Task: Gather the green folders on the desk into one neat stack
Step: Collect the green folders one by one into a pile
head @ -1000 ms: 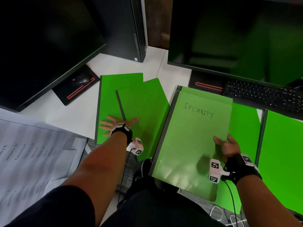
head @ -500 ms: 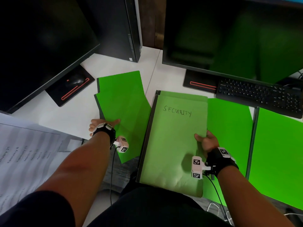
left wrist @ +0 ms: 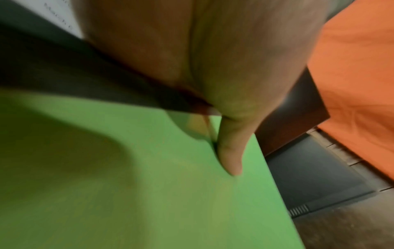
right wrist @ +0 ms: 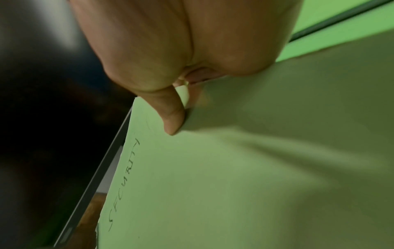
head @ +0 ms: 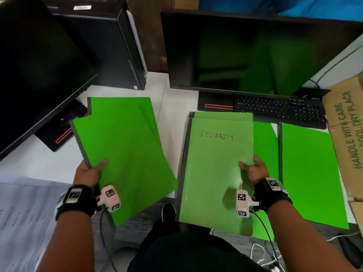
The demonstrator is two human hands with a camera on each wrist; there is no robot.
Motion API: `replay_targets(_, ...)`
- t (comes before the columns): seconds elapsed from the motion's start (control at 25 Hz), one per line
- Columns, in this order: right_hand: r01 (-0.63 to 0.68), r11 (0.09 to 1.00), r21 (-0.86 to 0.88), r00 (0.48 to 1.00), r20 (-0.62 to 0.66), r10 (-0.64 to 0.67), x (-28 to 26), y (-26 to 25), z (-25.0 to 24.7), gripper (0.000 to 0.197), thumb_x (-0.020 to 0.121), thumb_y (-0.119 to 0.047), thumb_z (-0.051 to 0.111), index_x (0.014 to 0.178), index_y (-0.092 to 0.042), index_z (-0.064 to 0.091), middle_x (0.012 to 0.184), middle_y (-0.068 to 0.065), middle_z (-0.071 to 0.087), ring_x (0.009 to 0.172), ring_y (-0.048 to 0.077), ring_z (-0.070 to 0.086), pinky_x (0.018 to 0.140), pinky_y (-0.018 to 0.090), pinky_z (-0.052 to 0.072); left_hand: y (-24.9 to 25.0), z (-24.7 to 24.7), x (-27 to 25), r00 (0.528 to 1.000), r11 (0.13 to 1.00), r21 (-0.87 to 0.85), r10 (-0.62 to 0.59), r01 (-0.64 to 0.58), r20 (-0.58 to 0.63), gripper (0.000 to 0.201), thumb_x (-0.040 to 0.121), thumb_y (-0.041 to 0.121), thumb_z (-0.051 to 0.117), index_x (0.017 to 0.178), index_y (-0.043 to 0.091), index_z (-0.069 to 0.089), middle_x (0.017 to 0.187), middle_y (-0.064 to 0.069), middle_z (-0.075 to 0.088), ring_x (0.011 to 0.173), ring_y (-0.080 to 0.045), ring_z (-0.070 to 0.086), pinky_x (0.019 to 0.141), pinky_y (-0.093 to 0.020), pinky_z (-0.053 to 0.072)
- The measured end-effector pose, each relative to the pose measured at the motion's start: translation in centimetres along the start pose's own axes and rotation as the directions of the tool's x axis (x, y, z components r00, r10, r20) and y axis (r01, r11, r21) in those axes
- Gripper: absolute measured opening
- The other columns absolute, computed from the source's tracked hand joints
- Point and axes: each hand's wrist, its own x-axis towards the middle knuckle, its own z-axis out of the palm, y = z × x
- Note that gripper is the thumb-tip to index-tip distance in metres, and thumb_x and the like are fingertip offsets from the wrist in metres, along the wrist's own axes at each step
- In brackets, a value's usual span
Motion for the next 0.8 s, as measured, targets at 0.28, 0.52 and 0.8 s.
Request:
replay_targets(0.28,0.062,0.997,0.036,0.996,-0.060,-0.059,-1.5,-0.8,-1.6,0.036,0.085,0.003,0.062,0.120,-0.007,0.060,0.115,0.016,0.067,0.089,0.024,0.063,0.084,0.032,0.049,2.9,1.2,-4.6,0.916,0.988,-0.129,0.124,-0.080,0.382,0.027,0.089,0.012,0.065,0.115,0.012,0.063,0.112,-0.022,0.070,0.097,-0.036,0.068,0.092,-0.055,0.050)
replay_targets(0.52,0.039,0.991,0.128,0.999,0.009,-0.040,-4.2,-1.4,5.6,0.039,0.096,-0.017,0.050,0.131,-0.002,0.054,0.128,0.017,0.059,0.118,0.031,0.053,0.098,0.027,0.034,2.0,14.2,-9.0,0.850,0.993,-0.062,0.117,-0.099,0.514,0.048,0.082,0.010,0.074,0.124,0.008,0.051,0.110,-0.019,0.070,0.087,-0.031,0.071,0.073,-0.041,0.059)
replay_targets(0.8,0.028,0.877,-0.479,0.997,0.075,0.009,-2.0,1.0,2.6,0.075,0.088,-0.052,0.050,0.152,-0.033,0.015,0.158,0.012,0.024,0.142,0.036,0.029,0.113,0.053,0.026,2.2,13.1,-7.3,0.870,0.993,-0.108,0.010,0.050,0.494,0.026,0.084,0.011,0.070,0.110,0.008,0.068,0.109,-0.025,0.071,0.088,-0.037,0.071,0.084,-0.051,0.054)
